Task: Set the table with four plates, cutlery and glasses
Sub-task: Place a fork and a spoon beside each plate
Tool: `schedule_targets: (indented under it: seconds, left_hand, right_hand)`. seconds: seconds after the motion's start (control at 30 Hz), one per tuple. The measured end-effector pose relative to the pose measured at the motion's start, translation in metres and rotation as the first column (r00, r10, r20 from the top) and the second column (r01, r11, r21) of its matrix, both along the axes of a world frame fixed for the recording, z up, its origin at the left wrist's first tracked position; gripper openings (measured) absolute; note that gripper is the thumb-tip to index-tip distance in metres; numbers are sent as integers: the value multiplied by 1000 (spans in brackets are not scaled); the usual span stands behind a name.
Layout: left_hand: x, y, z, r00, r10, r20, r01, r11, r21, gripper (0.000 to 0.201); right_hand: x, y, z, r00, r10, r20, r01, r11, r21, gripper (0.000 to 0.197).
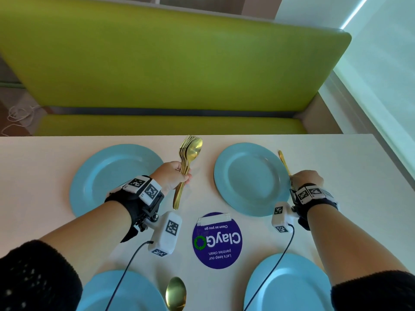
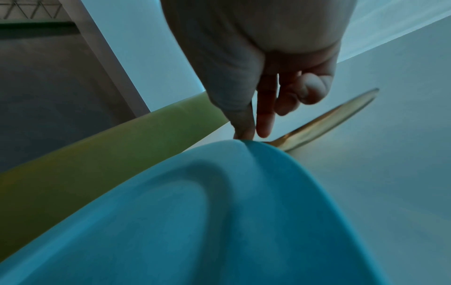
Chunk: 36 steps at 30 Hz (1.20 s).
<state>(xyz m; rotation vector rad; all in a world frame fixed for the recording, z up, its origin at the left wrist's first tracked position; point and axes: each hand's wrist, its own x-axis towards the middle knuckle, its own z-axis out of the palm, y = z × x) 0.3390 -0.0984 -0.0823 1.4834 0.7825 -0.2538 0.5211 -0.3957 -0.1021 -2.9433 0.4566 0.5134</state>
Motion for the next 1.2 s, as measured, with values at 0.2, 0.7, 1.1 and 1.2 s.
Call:
schedule_targets:
  seconds: [0.2,0.7,1.1,1.2]
  left_hand:
    - [-7,-2,8,999,-36,-4,36,999,-14,24]
    - [-42,1,34,950,-291,-109,305,940,155,7]
    - [-81,12,36,958,-284,-47,287,953,95,12]
    - [-90,12,34,950,-309,-48,312,946,85,9]
  right_hand:
    - [-16,28,29,973,87,215,-120,982,148,27]
    - [-164,168,52,368,883,293,-926,318,204,23]
    - [-185,184,65,345,936,76,-913,316,257,14]
    - [-191,182,62,357,934,28,-894,333,299,13]
